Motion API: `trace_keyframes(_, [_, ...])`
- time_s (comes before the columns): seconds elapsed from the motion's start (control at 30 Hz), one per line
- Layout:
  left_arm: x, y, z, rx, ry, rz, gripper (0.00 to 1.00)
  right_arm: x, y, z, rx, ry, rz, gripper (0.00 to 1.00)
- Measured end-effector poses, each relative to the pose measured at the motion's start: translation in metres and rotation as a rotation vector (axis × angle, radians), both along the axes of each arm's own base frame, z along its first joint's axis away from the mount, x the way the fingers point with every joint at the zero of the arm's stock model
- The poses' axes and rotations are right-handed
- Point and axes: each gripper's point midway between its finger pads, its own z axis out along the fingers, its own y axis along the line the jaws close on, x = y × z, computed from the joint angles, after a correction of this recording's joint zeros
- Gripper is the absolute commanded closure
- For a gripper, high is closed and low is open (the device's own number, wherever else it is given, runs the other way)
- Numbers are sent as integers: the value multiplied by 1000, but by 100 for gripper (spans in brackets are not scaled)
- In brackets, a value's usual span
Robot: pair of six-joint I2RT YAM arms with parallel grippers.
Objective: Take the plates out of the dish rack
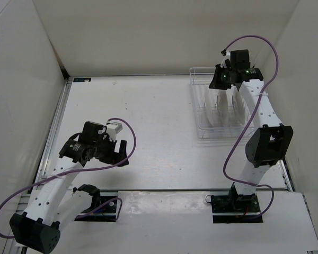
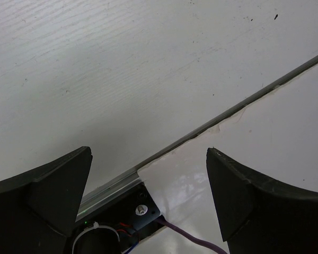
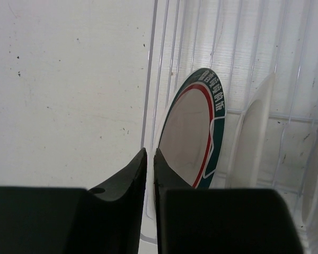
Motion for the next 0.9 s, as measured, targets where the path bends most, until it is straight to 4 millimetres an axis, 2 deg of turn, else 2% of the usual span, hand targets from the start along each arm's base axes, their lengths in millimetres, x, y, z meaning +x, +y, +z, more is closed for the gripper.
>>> trace_keyframes(0.03, [0, 0, 0, 1, 1, 0, 0, 1, -1, 3, -1, -5, -2, 73])
trace_keyframes(0.13, [0, 0, -1, 2, 5, 0, 0, 0, 0, 5, -3, -10, 5, 62])
trace_keyframes(0.37, [0, 0, -1, 2, 7, 0, 0, -6, 1, -10, -2, 30, 14, 62])
trace_keyframes(0.57, [0, 0, -1, 3, 8, 0, 0, -16, 2, -38, 2, 105, 22, 75])
trace_keyframes(0.9, [0, 0, -3, 7, 20, -1, 0, -15, 7, -42, 21, 118, 21, 96])
